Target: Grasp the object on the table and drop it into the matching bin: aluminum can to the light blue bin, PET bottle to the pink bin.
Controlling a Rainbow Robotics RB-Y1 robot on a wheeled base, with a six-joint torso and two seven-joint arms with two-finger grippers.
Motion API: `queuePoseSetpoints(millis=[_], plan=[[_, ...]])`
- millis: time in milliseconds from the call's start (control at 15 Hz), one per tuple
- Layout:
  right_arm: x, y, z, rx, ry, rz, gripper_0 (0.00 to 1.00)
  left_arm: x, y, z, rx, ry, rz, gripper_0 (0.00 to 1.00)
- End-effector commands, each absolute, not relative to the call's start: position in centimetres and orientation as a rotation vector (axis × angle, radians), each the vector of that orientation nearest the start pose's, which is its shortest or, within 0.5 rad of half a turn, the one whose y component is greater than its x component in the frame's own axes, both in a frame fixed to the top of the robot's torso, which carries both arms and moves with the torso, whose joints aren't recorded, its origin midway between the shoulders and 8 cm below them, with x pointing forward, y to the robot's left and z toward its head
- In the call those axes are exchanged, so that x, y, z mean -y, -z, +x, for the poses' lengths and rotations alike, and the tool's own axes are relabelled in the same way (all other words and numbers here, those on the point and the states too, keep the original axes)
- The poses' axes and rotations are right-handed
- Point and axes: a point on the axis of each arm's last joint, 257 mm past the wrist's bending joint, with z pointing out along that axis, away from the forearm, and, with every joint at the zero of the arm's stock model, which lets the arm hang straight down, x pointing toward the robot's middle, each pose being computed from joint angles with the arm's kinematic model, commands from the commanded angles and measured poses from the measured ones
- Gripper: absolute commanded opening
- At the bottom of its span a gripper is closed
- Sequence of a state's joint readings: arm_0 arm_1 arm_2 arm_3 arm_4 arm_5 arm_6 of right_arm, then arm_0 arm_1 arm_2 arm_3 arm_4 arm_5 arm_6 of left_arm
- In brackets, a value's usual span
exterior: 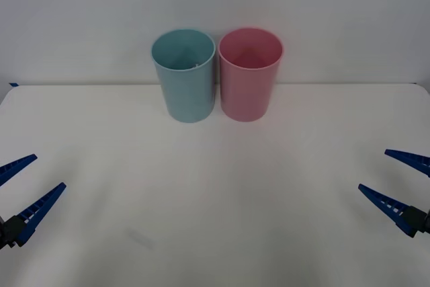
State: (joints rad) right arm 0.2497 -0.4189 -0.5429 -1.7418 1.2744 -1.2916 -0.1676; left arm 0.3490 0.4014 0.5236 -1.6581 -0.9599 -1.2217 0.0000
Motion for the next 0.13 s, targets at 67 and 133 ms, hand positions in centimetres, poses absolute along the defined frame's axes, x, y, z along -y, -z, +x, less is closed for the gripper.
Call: queuePoseSetpoints(millis=[67, 133], plan=[[30.41, 18.62, 36.04, -1.602, -0.537, -0.683, 1.00, -32.97, 16.89, 34.23, -1.441, 0.567, 0.465, 1.00], [30.41, 18.62, 36.04, -1.602, -0.537, -0.683, 1.00, -32.97, 16.89, 34.23, -1.441, 0.567, 0.465, 1.00]])
